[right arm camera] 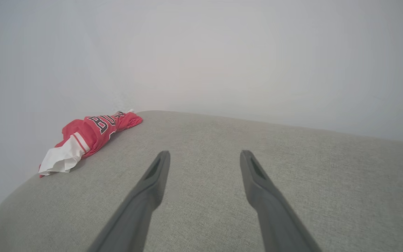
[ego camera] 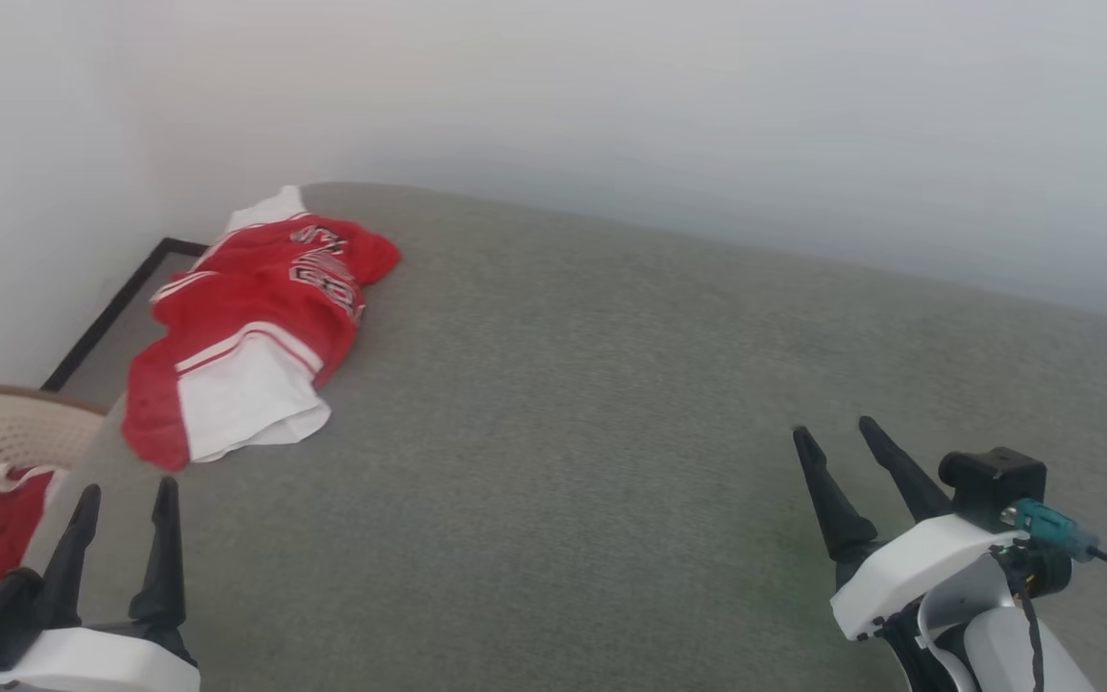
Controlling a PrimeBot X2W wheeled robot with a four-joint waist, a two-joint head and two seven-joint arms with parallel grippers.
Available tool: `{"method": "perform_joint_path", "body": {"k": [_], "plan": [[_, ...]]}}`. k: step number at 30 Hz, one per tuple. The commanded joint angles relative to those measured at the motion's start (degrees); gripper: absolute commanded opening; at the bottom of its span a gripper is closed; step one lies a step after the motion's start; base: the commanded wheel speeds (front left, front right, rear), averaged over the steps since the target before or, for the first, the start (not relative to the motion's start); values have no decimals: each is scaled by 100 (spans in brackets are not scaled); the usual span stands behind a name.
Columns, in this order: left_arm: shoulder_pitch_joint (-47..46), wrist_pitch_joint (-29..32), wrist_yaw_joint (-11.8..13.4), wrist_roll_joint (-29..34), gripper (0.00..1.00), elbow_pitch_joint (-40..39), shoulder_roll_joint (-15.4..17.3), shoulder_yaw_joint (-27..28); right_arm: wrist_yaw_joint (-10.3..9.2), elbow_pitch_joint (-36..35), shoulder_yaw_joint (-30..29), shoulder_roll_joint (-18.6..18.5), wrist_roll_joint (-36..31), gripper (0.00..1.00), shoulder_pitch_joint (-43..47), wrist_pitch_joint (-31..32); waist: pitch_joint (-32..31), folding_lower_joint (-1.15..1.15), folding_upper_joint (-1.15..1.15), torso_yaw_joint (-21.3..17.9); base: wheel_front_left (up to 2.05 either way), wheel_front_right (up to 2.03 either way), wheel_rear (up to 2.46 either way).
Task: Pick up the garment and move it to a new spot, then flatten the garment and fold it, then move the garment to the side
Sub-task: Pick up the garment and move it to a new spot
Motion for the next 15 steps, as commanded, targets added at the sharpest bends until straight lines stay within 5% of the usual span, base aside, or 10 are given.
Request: {"method": "perform_joint_path", "body": {"k": [1, 15], "plan": [[49, -28, 34, -7, 100, 7, 22, 22, 0, 41, 1, 6, 24, 100, -42, -55, -24, 0, 0, 129, 0, 0, 0], [-217, 111, 94, -256, 100, 105, 25, 71, 0, 100, 19, -77, 49, 100, -86, -84, 44, 0, 0, 209, 0, 0, 0]]}}
